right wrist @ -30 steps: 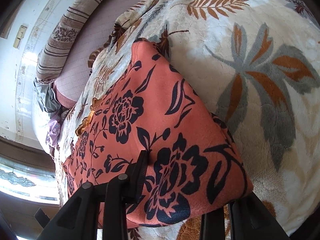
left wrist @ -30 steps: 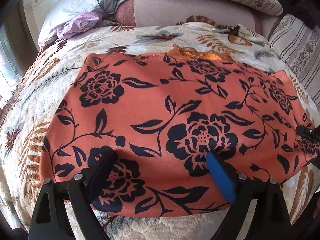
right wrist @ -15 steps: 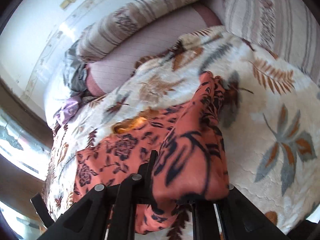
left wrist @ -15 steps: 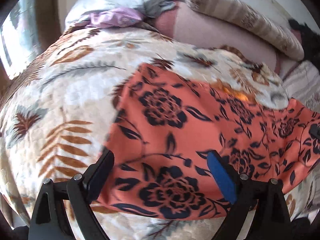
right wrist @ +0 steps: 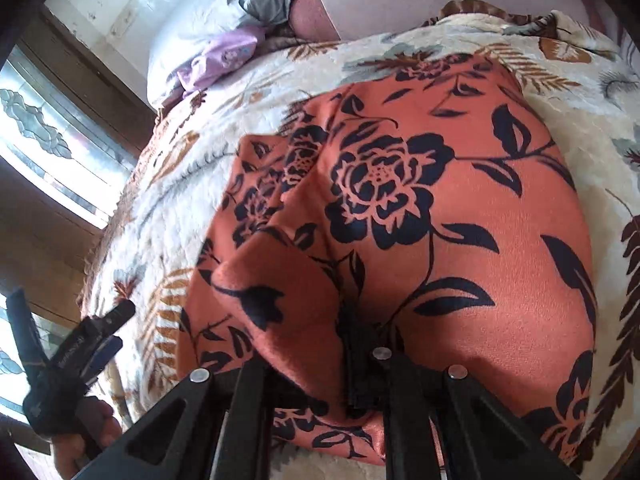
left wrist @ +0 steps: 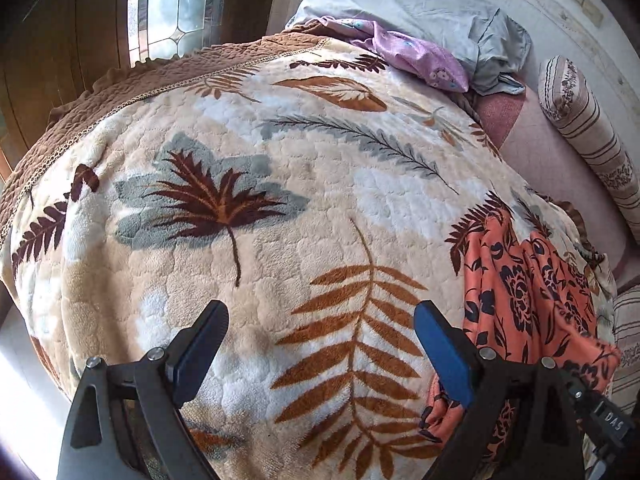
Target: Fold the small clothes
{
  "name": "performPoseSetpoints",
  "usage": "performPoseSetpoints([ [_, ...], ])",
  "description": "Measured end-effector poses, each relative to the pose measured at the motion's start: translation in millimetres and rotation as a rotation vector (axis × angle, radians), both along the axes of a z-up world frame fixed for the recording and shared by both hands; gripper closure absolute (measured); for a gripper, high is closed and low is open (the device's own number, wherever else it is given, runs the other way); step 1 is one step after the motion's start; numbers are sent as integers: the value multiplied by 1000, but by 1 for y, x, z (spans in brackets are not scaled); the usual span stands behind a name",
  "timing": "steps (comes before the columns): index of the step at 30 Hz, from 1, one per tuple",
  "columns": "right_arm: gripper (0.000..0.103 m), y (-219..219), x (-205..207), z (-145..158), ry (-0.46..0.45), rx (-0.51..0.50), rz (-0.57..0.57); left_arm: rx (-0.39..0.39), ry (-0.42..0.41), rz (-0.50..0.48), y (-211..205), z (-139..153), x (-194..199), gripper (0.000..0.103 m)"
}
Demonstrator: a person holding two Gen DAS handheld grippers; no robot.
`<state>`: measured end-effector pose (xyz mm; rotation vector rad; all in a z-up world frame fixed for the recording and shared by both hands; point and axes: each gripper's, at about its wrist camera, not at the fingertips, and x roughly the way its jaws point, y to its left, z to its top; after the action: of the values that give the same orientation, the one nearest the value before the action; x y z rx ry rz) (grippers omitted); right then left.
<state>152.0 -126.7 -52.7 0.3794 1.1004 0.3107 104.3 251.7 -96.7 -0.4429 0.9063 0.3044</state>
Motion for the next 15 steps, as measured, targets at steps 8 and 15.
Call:
performPoseSetpoints([
  [8,90,13,-3,111,-262,118,-6,-24,-45,11,8,8,-2,9],
  [15,86,100,-17,-7,-10,-223,199,-79,-35,39,22,3,-6,9],
])
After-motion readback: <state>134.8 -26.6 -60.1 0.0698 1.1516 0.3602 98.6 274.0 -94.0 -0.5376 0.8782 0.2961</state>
